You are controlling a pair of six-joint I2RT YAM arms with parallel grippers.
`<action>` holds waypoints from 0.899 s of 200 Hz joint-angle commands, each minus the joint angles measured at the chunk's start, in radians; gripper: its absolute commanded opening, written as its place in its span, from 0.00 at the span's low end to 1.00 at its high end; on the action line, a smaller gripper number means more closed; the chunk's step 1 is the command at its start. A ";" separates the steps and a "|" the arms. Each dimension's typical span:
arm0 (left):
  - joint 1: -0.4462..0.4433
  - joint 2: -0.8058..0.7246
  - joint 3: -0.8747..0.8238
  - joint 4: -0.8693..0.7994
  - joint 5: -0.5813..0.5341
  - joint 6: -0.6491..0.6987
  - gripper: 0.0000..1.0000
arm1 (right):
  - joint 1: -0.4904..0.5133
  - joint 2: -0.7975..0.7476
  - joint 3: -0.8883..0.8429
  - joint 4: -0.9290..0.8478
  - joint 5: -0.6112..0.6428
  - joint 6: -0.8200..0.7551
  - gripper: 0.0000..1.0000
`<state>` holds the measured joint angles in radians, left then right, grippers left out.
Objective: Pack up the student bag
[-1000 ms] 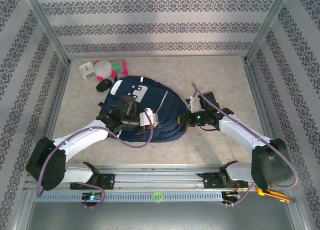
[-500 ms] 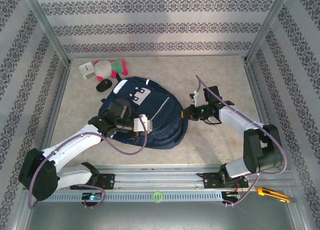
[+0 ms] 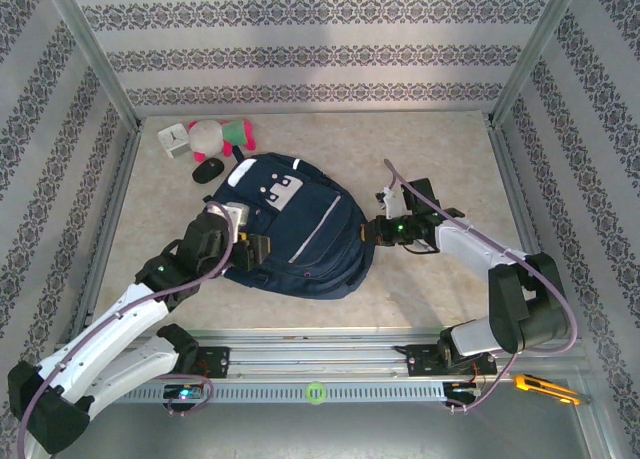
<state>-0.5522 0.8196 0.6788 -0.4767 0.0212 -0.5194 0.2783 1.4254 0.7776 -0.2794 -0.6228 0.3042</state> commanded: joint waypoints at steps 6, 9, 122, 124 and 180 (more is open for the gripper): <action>0.039 -0.003 -0.016 -0.198 -0.148 -0.436 0.62 | 0.023 -0.016 -0.022 0.006 0.029 0.001 0.00; 0.045 -0.001 -0.022 -0.196 -0.144 -0.448 0.62 | 0.026 -0.016 -0.024 0.005 0.029 0.000 0.00; 0.246 0.298 -0.084 0.201 0.061 -0.270 0.61 | 0.175 -0.085 -0.115 0.081 0.105 0.085 0.00; 0.249 0.307 -0.081 0.205 0.064 -0.266 0.61 | 0.179 -0.090 -0.120 0.084 0.109 0.091 0.00; 0.305 0.579 0.113 0.283 0.155 -0.091 0.62 | 0.345 -0.186 -0.197 0.187 0.235 0.247 0.00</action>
<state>-0.2531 1.3048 0.6895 -0.3298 0.0914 -0.7319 0.5610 1.2739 0.6079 -0.1699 -0.4355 0.4671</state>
